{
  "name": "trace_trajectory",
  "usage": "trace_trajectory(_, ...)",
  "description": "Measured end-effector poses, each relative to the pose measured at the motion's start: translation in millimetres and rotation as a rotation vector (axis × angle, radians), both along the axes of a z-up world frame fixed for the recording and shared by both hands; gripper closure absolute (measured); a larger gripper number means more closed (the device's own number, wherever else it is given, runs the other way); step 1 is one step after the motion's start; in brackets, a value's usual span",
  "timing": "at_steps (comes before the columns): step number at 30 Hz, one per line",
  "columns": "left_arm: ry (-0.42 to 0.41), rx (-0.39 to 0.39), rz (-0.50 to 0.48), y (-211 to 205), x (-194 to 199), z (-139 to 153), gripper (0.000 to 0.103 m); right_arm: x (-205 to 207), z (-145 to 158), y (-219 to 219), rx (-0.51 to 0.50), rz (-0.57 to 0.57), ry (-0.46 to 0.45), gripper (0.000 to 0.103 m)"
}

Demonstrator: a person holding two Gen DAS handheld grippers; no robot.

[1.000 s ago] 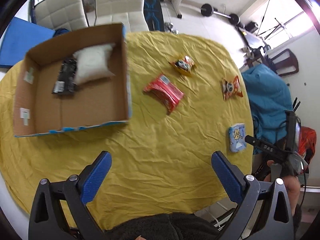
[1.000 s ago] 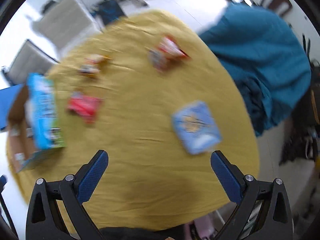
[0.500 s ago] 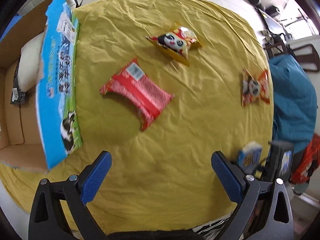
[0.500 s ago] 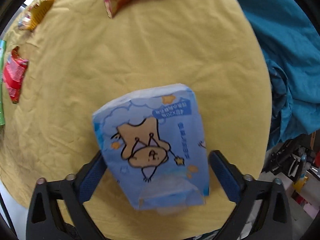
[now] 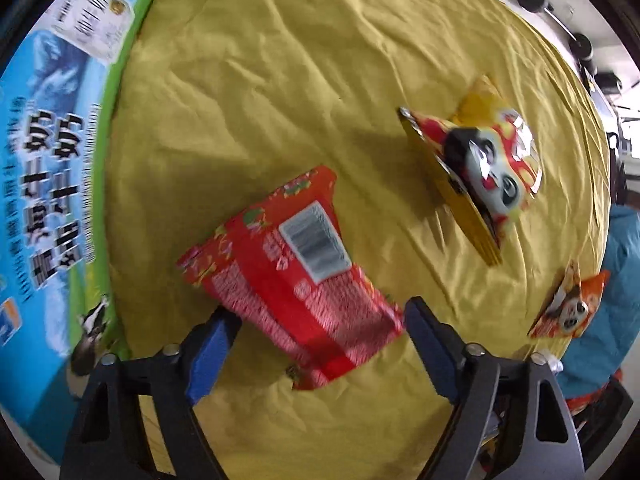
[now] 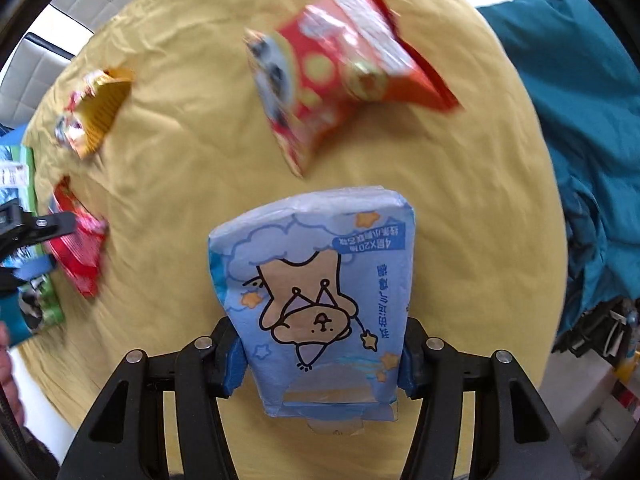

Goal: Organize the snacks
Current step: 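Grasp the red wrapper with the left gripper while the right grasps the blue tissue pack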

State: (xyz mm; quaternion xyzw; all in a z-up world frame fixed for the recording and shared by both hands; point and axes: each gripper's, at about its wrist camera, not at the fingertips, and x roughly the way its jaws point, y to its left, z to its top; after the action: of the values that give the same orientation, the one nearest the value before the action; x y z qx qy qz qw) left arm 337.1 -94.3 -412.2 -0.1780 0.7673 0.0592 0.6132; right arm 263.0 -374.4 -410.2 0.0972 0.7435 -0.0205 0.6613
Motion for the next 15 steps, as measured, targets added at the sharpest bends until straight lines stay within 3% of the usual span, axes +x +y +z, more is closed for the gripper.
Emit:
trace_trajectory(4, -0.033, 0.028, -0.041, -4, 2, -2, 0.042, 9, -1, 7, 0.01, 0.016, 0.01, 0.043)
trace_trajectory(9, -0.086, 0.1, -0.273, -24, -21, 9, 0.056, 11, -5, 14, -0.005, 0.034, 0.034, 0.044)
trace_trajectory(12, -0.101, 0.14, -0.383, -33, -37, 11, 0.057, 14, -9, 19, -0.003, 0.043, 0.046, 0.044)
trace_trajectory(15, -0.093, 0.135, -0.378, -30, -39, 3, 0.054, 10, -12, 23, -0.002, 0.054, 0.055, 0.044)
